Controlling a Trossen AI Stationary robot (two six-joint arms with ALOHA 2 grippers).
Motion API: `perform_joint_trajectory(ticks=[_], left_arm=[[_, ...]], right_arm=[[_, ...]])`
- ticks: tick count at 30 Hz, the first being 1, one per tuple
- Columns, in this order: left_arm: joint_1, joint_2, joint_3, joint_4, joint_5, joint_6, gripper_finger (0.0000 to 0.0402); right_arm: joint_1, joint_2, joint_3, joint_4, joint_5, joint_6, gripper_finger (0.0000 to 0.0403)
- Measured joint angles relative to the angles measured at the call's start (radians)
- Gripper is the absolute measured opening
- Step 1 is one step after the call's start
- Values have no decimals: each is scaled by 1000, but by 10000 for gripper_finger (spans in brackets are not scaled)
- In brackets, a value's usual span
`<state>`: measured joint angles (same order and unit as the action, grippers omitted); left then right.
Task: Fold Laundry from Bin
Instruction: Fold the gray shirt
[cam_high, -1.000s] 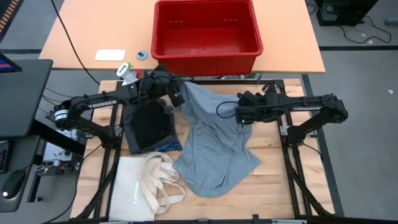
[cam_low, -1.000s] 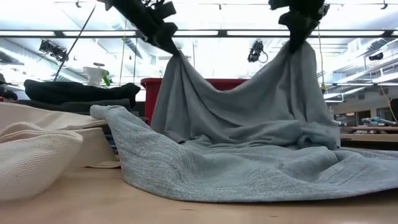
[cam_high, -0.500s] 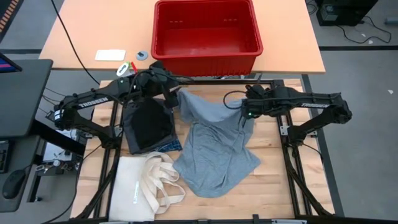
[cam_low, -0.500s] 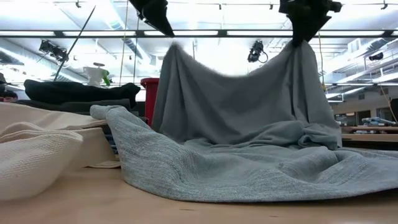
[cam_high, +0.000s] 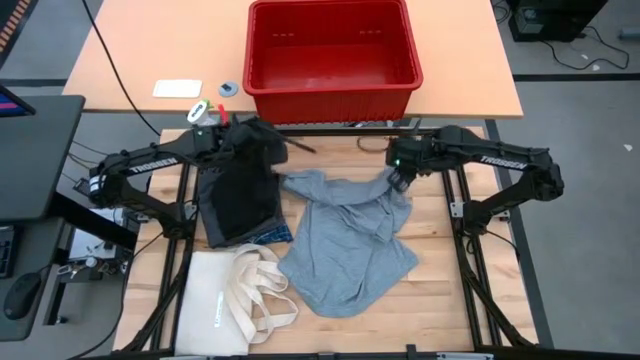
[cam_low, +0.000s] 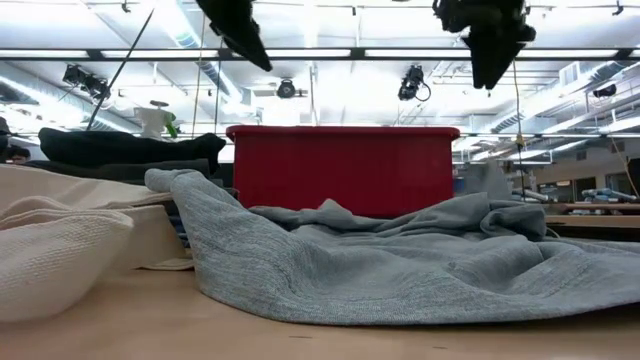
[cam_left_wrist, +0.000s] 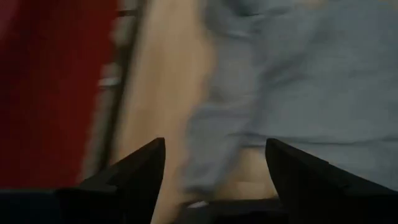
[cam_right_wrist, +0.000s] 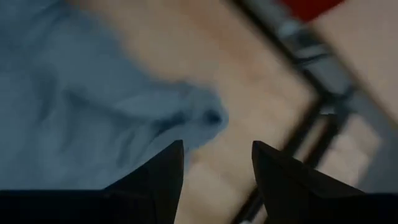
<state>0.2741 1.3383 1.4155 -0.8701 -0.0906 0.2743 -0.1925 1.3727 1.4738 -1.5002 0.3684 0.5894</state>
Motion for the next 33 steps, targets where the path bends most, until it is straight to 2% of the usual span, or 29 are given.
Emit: perform_joint_trajectory(ticks=[1,2,6,7,11,14,19,21,26,29,33], left_arm=[[-6,10,0,-1,39,-11,281],[-12,21,0,0,56,-19,281],[-38,61,0,-12,55,-77,281],[-46,75,0,-25,55,-87,281],[-67,158,0,-91,49,-99,281],[-63,231,0,-101,-23,-96,281],[-26,331,-1,-100,-49,-10,281],[2,357,-1,-99,-48,18,281],[111,382,-1,-63,-32,60,270],[178,393,-1,-13,51,62,260],[238,422,-1,13,160,60,244]], right_arm=[[-11,0,-4,1,37,17,197],[-15,-2,-14,6,30,1,197],[6,1,-50,105,-230,-70,197],[17,1,-59,126,-258,-71,197],[75,0,-93,230,-245,-92,197],[125,0,-139,296,-270,-96,197],[241,0,-215,354,-249,-74,196],[307,0,-246,386,-207,-66,196],[455,-3,-344,521,-19,-51,196],[515,-3,-396,610,42,-18,196],[584,-3,-473,773,175,-7,196]])
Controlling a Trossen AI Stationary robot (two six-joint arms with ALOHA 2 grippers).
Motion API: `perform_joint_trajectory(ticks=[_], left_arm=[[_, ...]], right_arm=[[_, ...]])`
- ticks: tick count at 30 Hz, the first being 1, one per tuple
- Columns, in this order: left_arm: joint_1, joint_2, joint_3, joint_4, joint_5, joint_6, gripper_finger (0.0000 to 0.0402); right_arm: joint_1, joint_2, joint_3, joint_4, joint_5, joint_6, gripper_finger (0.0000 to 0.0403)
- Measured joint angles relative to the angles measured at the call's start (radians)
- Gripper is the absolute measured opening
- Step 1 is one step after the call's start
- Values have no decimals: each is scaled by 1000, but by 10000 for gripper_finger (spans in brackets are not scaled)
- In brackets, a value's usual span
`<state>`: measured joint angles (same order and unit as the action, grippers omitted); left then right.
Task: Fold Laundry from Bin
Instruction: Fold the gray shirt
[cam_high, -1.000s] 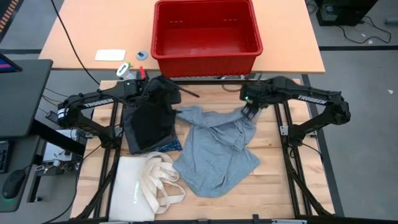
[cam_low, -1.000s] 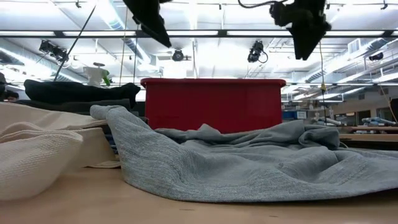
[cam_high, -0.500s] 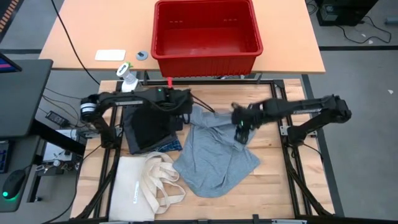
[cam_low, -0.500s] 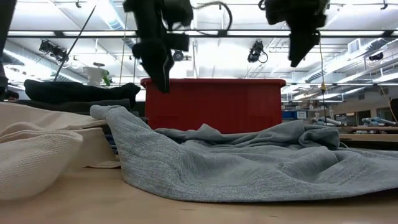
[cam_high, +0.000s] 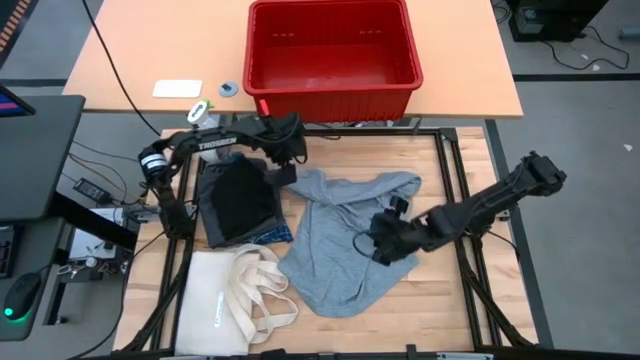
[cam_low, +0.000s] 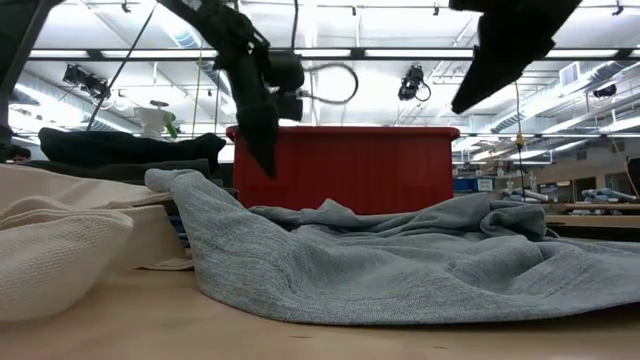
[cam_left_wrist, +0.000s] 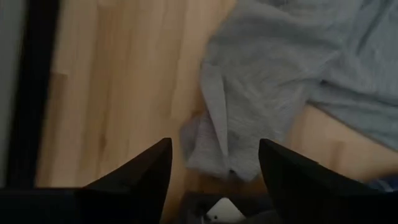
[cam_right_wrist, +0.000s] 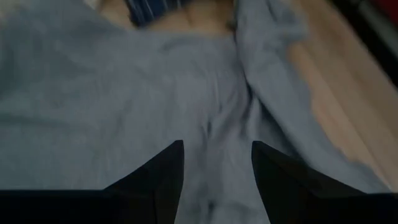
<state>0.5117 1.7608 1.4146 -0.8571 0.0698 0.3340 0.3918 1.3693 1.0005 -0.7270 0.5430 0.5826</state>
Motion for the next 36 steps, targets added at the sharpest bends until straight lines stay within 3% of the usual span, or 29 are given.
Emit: perform_joint_trajectory(ticks=[7,11,16,19,25,31,36], left_arm=[[7,125,0,-13,1,0,221],[7,173,-1,-33,-39,15,214],[13,194,-1,-17,-121,27,205],[13,200,-1,-5,-131,47,178],[-28,195,-1,11,-129,142,20],[-37,91,19,29,-155,164,4],[-6,-60,38,271,-179,39,4]], right_arm=[[90,0,-146,342,265,-35,196],[133,0,-239,520,344,-38,196],[150,-20,-264,564,351,-92,196],[157,-24,-264,573,353,-92,196],[171,-27,-264,568,354,-104,196],[189,-27,-264,546,353,-85,196],[181,-26,-264,567,314,-77,196]])
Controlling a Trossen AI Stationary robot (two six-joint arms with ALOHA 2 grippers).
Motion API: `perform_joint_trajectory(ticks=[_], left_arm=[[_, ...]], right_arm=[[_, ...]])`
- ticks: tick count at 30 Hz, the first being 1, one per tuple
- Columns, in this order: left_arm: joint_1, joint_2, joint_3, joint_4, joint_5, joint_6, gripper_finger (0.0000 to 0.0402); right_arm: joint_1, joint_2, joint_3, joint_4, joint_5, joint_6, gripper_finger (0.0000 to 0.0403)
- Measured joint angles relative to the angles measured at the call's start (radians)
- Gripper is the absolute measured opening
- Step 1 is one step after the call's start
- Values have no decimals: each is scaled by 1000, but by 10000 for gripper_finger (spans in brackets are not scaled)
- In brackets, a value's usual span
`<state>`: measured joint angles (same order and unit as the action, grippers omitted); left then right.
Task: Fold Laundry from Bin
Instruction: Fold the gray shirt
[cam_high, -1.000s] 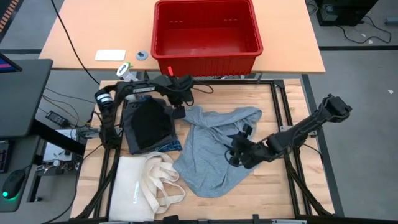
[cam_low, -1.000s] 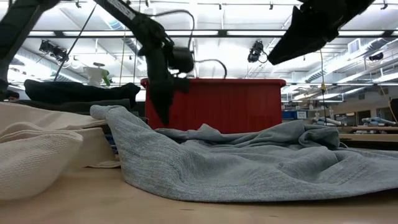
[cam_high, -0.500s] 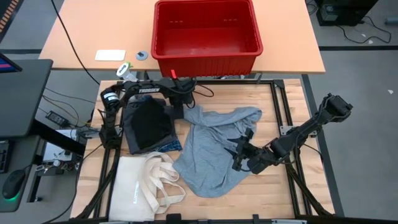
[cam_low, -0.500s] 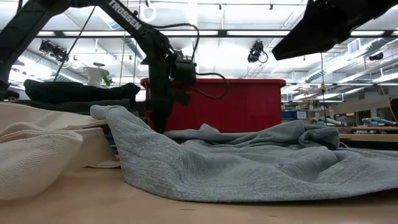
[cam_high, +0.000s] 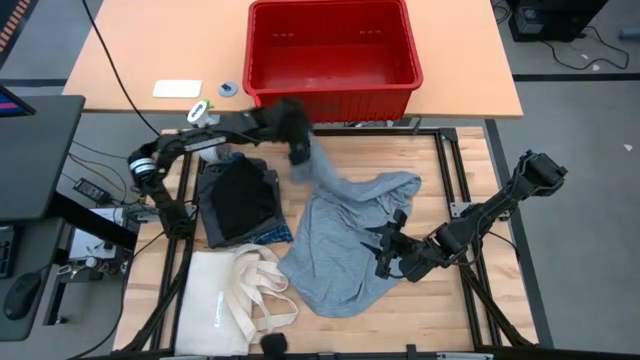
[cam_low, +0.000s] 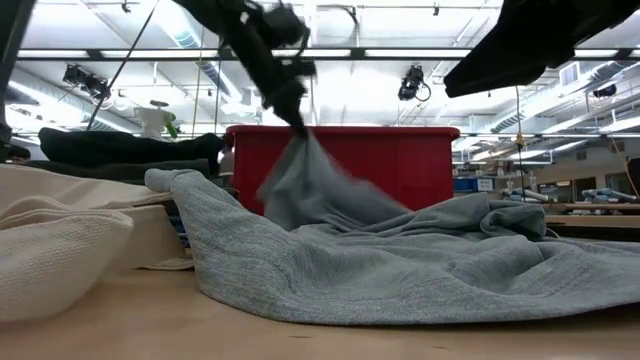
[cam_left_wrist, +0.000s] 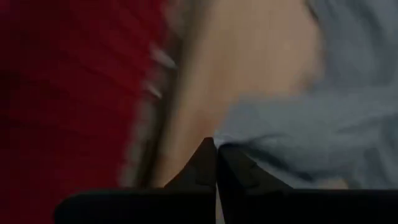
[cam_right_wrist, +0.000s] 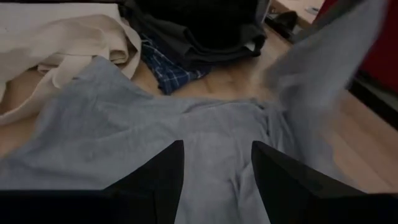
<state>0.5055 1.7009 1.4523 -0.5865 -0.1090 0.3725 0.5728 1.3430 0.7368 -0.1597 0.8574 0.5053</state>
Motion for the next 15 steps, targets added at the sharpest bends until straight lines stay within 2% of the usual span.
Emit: perform_joint_trajectory(ticks=[3,6,11,13,15], left_arm=[[24,-54,1,120,-108,-123,5],[45,-66,1,151,-216,-195,5],[71,-58,0,120,-236,-199,5],[70,-60,0,129,-236,-182,5],[68,-68,0,150,-236,-157,5]], right_arm=[[-18,13,0,19,-26,1,196],[-37,34,0,15,-49,17,196],[-79,71,0,45,-94,16,196],[-103,96,0,116,-127,-37,196],[-129,136,0,256,-214,-137,196]])
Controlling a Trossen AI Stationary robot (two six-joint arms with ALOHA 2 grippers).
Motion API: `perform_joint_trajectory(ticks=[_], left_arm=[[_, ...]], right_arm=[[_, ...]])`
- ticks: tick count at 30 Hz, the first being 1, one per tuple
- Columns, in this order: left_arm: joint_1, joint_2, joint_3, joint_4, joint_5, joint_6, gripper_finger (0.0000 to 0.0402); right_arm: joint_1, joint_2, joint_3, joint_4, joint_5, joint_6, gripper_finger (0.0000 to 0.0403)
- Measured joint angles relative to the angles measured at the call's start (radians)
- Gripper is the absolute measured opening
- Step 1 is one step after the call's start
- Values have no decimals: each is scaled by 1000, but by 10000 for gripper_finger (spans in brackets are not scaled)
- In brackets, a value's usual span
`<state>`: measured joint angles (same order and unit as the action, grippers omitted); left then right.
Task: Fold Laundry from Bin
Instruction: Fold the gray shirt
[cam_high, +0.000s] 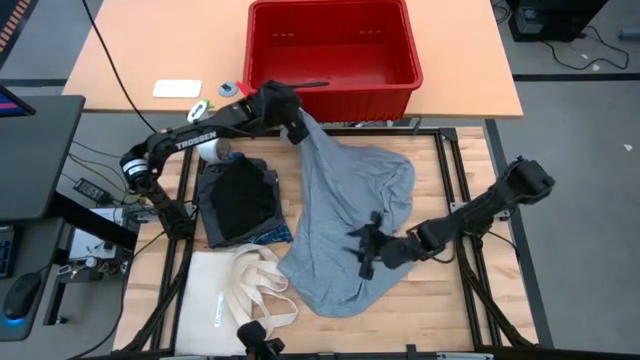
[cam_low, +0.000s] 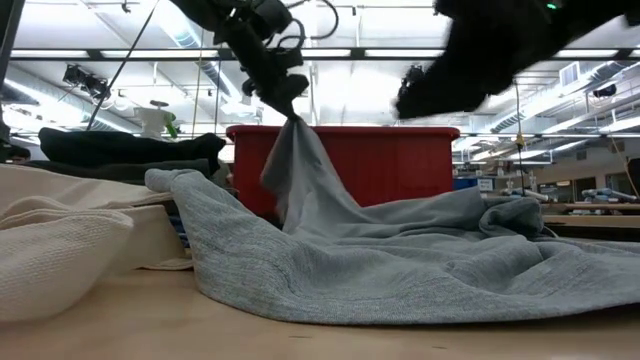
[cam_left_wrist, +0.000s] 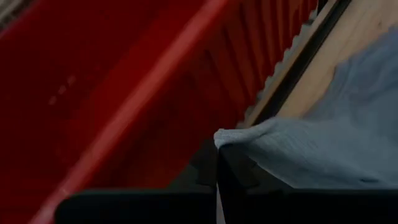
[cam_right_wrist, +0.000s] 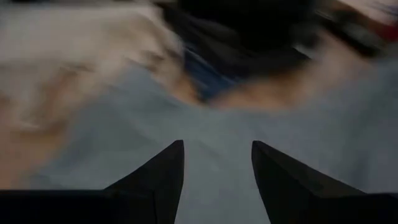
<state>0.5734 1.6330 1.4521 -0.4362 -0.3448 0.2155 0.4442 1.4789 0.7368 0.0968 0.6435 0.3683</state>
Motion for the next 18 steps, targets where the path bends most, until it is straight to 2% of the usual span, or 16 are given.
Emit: perform_joint_trajectory(ticks=[3,5,12,18], left_arm=[[-2,-13,0,31,0,6,5],[-2,-14,0,30,0,9,5],[2,-14,0,-19,0,47,5],[-3,-36,0,-71,3,93,5]], right_arm=[[-32,94,6,276,-173,-136,196],[-37,173,49,335,-242,-157,196],[-27,444,352,175,-243,-152,196],[-28,598,588,58,-206,-190,196]])
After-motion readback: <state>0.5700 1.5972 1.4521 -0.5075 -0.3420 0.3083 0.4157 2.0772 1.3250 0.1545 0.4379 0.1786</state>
